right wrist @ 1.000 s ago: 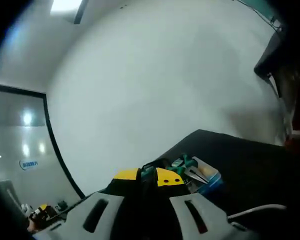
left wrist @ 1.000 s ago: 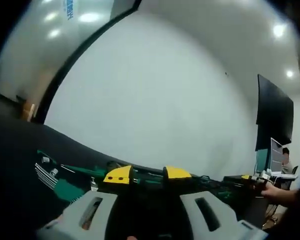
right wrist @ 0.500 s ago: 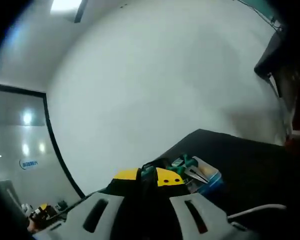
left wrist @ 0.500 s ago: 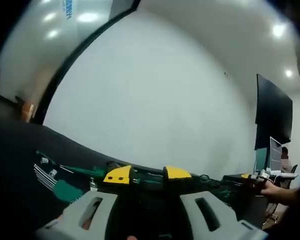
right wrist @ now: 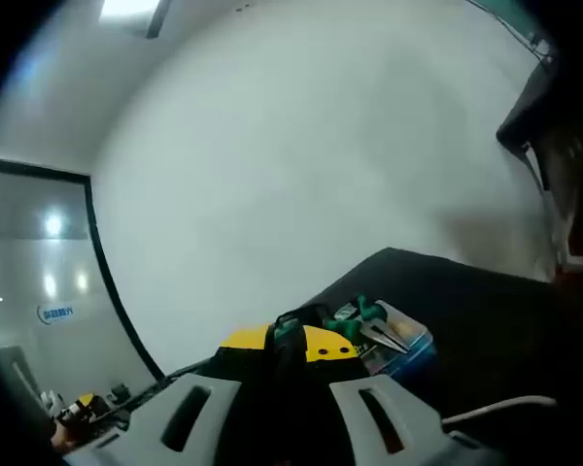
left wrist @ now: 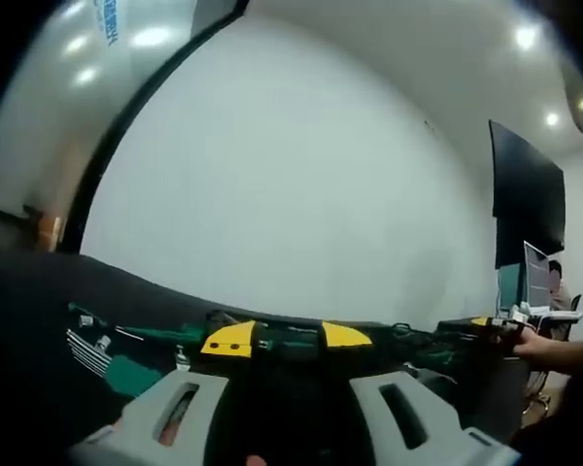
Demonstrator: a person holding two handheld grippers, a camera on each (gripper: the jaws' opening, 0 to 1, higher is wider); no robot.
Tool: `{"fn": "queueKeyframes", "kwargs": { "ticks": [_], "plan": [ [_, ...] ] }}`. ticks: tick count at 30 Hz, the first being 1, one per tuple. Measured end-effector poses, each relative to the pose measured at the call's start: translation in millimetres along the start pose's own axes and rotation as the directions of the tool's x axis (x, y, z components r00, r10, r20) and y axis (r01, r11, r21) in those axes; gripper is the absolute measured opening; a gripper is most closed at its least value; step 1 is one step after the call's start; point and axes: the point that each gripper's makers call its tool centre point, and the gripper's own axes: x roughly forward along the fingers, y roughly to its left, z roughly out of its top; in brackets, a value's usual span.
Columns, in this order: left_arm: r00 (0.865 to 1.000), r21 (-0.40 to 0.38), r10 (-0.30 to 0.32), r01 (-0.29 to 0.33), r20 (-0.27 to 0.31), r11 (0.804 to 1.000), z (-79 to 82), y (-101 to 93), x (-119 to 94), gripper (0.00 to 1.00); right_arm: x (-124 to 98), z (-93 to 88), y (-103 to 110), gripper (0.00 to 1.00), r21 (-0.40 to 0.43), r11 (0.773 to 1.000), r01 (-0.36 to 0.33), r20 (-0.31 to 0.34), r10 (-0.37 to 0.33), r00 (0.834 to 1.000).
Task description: Pick up the tools and put them into their designated positions in the toolbox.
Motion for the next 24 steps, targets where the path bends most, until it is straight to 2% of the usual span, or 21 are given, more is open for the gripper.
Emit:
{"fn": "queueKeyframes", "kwargs": {
  "ticks": [9,21,22,24],
  "plan": [
    [0.999,0.036,-0.034,0.035,-0.025,0.999,-4.4,-2.9,3.5,0.27,-0.8,-1.0,1.7,0.09,-0.009,1.000,-0.002,-0.004,0.002,1.000],
    [0.997,0.016,-0.070,0.071,-0.028,0.997,-3.4,-11.6,3.1,0.34,3.2,-8.8,4.8,0.10,-0.084,0.996,0.000,-0.041,-0.004,0.999],
    [0.997,0.018,-0.073,0.073,-0.027,0.997,-2.9,-9.3,4.1,0.35,4.4,-5.9,8.0,0.10,-0.142,0.990,-0.017,-0.022,0.014,1.000],
    [0.997,0.036,-0.076,0.077,-0.032,0.996,-3.4,-8.9,5.1,0.35,3.8,1.9,22.8,0.12,-0.189,0.979,-0.071,0.018,0.076,0.997]
  ]
}}
